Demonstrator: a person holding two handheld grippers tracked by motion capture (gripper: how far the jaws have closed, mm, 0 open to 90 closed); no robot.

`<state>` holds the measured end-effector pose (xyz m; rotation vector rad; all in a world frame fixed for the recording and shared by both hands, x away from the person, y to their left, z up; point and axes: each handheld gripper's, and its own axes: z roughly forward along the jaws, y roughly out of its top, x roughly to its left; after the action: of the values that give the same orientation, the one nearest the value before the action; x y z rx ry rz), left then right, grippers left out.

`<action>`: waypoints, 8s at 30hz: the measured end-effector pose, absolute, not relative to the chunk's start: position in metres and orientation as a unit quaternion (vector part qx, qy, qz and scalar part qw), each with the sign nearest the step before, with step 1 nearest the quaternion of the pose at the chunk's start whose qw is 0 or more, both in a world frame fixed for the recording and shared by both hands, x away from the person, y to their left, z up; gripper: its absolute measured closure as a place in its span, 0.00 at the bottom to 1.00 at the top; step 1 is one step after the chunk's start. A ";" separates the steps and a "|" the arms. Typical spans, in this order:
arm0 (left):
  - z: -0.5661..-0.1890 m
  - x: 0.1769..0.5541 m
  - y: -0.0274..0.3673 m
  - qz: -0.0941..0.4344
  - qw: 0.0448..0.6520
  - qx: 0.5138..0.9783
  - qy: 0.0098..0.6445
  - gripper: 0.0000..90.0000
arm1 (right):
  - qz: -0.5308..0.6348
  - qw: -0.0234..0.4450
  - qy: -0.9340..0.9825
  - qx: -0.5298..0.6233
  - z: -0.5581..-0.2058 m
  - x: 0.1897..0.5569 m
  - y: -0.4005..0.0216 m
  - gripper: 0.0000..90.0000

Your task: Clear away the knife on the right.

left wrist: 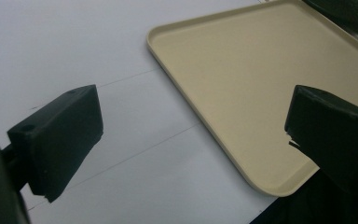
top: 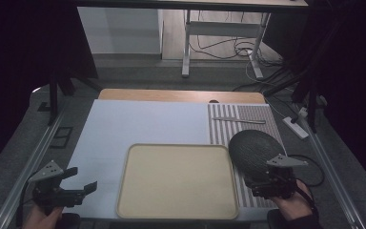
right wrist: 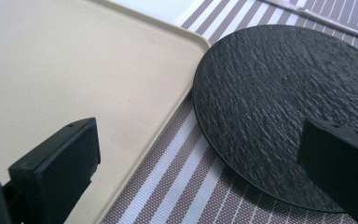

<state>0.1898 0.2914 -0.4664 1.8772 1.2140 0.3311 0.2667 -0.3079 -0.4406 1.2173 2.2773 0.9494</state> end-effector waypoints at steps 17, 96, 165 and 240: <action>-0.467 0.190 0.292 0.132 0.427 0.750 0.487 0.04 | 0.343 0.183 0.822 0.417 -0.442 0.287 -0.302 0.00; -0.466 0.190 0.290 0.142 0.417 0.750 0.493 0.04 | 0.247 0.178 0.813 0.496 -0.473 0.466 -0.294 0.00; -0.466 0.189 0.288 0.147 0.412 0.754 0.490 0.04 | 0.158 0.087 0.848 0.498 -0.494 0.551 -0.333 1.00; -0.466 0.190 0.286 0.148 0.407 0.757 0.489 0.04 | 0.194 0.139 0.835 0.495 -0.453 0.545 -0.365 0.89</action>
<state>0.1898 0.2865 -0.4659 1.9086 1.2331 0.3724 0.5449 -0.3650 -0.4531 1.4316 2.4134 0.5621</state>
